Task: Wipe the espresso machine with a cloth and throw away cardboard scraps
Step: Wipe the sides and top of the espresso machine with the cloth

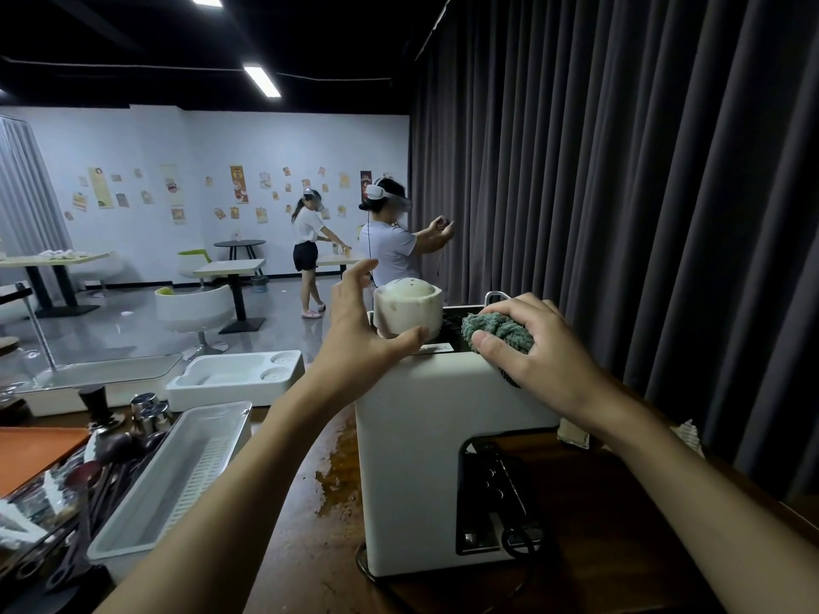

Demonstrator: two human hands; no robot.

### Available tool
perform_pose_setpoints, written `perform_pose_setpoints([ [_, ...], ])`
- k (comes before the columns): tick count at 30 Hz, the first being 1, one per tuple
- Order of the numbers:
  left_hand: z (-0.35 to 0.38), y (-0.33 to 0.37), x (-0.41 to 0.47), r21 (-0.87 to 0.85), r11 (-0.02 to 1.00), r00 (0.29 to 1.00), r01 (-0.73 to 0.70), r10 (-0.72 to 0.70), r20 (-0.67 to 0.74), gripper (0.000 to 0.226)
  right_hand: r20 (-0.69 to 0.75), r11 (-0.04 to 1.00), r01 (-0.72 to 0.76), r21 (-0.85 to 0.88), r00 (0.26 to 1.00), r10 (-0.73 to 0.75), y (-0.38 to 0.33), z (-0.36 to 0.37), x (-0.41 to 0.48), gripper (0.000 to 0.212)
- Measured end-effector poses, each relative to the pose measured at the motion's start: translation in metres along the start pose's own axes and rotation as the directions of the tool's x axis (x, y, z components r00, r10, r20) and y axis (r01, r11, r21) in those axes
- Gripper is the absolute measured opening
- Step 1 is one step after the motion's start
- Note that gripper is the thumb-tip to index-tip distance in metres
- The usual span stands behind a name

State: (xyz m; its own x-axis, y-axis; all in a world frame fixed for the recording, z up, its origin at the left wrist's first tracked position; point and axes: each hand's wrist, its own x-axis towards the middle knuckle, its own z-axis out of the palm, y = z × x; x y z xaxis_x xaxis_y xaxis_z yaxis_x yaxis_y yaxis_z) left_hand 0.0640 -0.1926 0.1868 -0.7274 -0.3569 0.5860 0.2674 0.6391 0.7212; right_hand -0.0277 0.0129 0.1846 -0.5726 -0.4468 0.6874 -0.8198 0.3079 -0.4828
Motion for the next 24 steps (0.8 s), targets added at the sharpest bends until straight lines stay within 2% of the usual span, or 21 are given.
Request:
perform_pose_setpoints([
  [3, -0.0003, 0.0017, -0.0003, -0.012, 1.000, 0.999, -0.001, 0.001, 0.035, 0.089, -0.002, 1.000, 0.000, -0.004, 1.000, 0.000, 0.0001, 0.0001, 0.0001, 0.043],
  [6, 0.0001, 0.0004, -0.0001, 0.010, 0.999, 0.999, -0.034, 0.034, -0.010, 0.086, 0.000, 1.000, 0.000, -0.008, 1.000, 0.000, 0.0001, 0.0000, 0.0002, 0.042],
  [11, -0.0003, 0.0041, -0.0012, -0.052, 0.998, 0.999, -0.019, 0.021, 0.043, 0.084, -0.004, 1.000, -0.002, -0.006, 1.000, 0.002, 0.0008, 0.0000, 0.0005, 0.052],
  [14, 0.0006, 0.0017, -0.0004, -0.017, 0.999, 0.999, -0.039, 0.039, -0.001, 0.081, -0.009, 1.000, -0.002, -0.003, 1.000, 0.002, 0.0010, 0.0005, 0.0004, 0.048],
  [18, 0.0000, 0.0025, -0.0005, -0.063, 0.998, 0.998, -0.023, 0.027, 0.060, 0.087, -0.010, 1.000, -0.008, -0.005, 1.000, 0.008, 0.0009, 0.0006, 0.0000, 0.040],
  [21, 0.0003, 0.0018, -0.0006, -0.032, 0.999, 0.999, -0.041, 0.041, 0.006, 0.080, -0.002, 1.000, -0.010, -0.012, 1.000, 0.010, 0.0006, 0.0001, 0.0000, 0.041],
  [24, 0.0006, 0.0017, -0.0010, -0.017, 0.999, 0.999, -0.044, 0.044, 0.001, 0.086, 0.001, 1.000, -0.010, -0.012, 1.000, 0.010, 0.0005, -0.0004, 0.0001, 0.040],
])
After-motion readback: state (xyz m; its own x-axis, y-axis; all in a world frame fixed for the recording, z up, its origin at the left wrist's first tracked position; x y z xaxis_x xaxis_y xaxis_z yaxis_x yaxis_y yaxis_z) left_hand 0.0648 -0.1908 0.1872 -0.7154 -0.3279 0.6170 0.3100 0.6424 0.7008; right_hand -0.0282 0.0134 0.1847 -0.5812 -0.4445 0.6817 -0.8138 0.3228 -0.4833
